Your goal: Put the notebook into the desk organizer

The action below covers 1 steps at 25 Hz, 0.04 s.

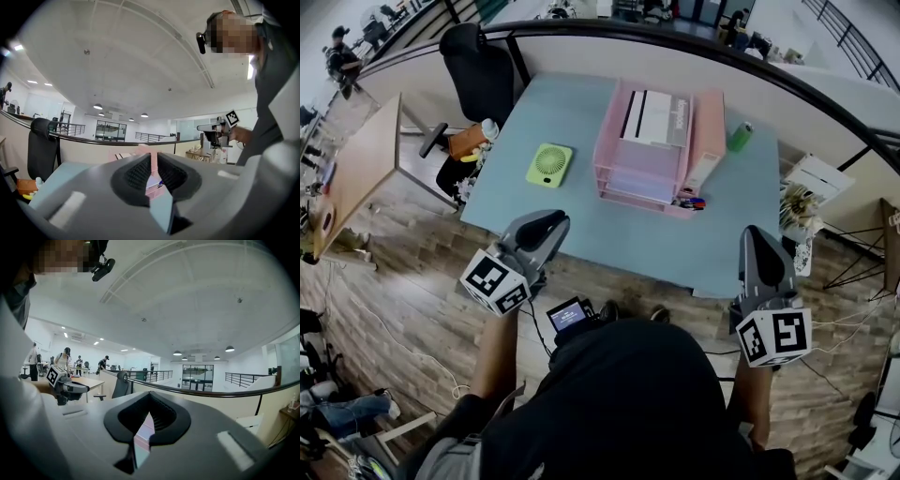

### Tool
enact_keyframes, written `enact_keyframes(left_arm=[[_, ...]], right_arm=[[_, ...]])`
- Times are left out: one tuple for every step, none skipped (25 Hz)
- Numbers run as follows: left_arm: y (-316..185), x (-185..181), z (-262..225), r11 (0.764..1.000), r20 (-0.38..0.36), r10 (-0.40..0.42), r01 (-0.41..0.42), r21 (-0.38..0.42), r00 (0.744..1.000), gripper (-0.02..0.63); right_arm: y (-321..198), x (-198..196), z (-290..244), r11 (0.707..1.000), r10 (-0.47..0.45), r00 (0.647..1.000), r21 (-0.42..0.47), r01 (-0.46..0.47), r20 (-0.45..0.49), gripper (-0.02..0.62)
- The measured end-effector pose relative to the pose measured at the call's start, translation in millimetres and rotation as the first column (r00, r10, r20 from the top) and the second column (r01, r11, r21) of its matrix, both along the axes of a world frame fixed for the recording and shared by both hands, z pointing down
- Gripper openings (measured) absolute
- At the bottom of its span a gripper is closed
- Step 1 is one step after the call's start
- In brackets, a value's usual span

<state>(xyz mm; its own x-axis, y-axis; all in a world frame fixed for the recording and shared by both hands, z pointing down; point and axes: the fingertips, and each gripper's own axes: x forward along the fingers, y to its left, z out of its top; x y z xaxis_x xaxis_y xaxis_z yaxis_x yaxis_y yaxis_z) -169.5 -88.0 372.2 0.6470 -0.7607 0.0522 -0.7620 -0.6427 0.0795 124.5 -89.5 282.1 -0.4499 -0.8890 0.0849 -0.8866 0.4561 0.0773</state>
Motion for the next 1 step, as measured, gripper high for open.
enact_keyframes(left_arm=[[0.6,1.8,1.0,1.000,0.001,0.005,-0.005,-0.003,1.000,0.101]], right_arm=[[0.3,0.7,0.4,1.000,0.002,1.000,-0.001,-0.002,0.000,0.003]])
